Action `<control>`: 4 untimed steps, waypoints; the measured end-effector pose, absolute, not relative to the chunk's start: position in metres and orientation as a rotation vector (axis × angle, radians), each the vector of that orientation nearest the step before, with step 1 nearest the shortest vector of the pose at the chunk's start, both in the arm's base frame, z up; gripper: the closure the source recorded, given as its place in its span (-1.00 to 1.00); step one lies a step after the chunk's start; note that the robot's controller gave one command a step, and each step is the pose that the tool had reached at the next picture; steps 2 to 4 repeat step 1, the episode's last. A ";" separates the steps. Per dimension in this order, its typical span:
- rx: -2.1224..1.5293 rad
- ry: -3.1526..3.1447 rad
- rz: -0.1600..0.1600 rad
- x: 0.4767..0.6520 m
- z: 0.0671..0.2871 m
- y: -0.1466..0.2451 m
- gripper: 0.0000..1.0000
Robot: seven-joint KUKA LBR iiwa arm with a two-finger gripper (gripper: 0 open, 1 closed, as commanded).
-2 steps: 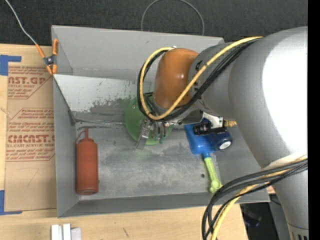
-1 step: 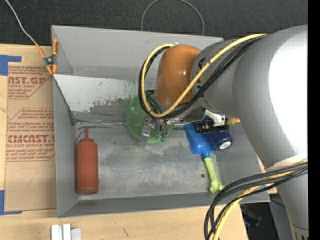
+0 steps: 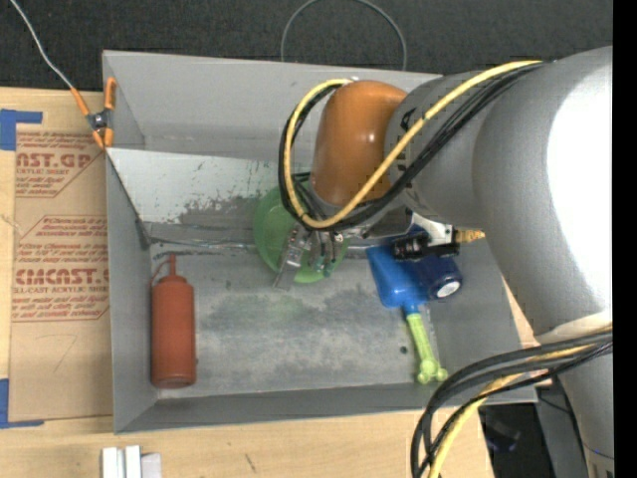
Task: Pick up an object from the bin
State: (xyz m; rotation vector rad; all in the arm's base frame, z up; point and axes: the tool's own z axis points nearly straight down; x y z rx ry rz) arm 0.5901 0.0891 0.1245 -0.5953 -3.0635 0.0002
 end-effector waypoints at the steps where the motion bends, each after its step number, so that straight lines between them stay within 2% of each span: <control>1: -0.595 -3.065 -0.001 0.591 0.133 0.089 1.00; 4: -0.595 -3.065 -0.001 0.591 0.133 0.089 1.00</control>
Offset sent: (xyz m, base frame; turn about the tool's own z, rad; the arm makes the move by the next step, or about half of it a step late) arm 0.0001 0.0000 0.0152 0.0000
